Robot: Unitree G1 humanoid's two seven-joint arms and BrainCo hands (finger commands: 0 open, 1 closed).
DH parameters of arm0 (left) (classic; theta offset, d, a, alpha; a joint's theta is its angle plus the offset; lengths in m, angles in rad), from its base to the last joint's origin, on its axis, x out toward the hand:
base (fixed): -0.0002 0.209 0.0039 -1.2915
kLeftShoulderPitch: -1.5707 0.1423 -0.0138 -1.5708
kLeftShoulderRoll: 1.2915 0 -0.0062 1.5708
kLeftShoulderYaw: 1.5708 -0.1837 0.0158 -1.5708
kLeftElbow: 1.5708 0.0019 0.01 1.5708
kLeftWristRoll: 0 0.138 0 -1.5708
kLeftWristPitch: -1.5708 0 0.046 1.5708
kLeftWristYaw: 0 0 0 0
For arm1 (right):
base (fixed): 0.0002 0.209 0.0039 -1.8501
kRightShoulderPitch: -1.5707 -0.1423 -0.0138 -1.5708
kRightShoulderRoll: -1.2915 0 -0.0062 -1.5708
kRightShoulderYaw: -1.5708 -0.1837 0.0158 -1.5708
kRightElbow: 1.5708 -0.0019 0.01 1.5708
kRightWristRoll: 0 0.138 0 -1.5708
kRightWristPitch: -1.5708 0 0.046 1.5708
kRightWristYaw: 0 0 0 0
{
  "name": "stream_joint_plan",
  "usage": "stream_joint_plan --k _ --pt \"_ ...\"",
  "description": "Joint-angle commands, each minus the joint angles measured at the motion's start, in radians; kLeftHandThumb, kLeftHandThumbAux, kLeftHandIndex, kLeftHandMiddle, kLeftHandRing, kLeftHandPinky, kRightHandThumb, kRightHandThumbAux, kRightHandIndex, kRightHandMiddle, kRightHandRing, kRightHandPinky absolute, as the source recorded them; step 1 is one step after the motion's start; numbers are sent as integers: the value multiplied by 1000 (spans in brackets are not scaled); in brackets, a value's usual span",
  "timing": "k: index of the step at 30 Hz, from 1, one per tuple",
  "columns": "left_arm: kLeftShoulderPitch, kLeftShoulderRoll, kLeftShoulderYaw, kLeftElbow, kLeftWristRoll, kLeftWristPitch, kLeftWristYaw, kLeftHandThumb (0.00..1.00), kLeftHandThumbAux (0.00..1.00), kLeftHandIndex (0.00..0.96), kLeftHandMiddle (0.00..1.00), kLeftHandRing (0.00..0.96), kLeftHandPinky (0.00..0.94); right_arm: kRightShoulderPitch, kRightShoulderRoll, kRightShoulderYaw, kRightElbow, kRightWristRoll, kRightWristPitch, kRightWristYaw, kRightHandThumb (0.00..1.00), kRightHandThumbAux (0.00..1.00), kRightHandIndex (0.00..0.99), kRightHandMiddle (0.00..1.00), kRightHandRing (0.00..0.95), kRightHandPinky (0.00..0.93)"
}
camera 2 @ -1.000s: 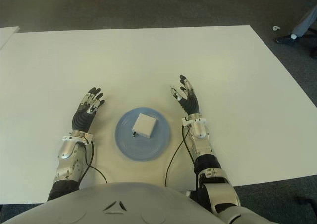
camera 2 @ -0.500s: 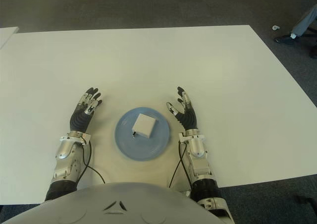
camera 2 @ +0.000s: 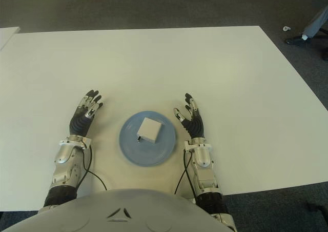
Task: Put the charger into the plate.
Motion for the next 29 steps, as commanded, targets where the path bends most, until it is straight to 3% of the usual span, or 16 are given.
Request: stream_joint_plan --k 1,29 --pt "5 10 4 33 -4 32 -9 27 617 63 82 76 91 62 14 3 23 2 54 -2 111 645 0 0 0 0" --pt "16 7 -4 15 7 23 -3 81 583 78 96 96 132 35 24 -26 30 65 117 50 106 576 0 0 0 0"
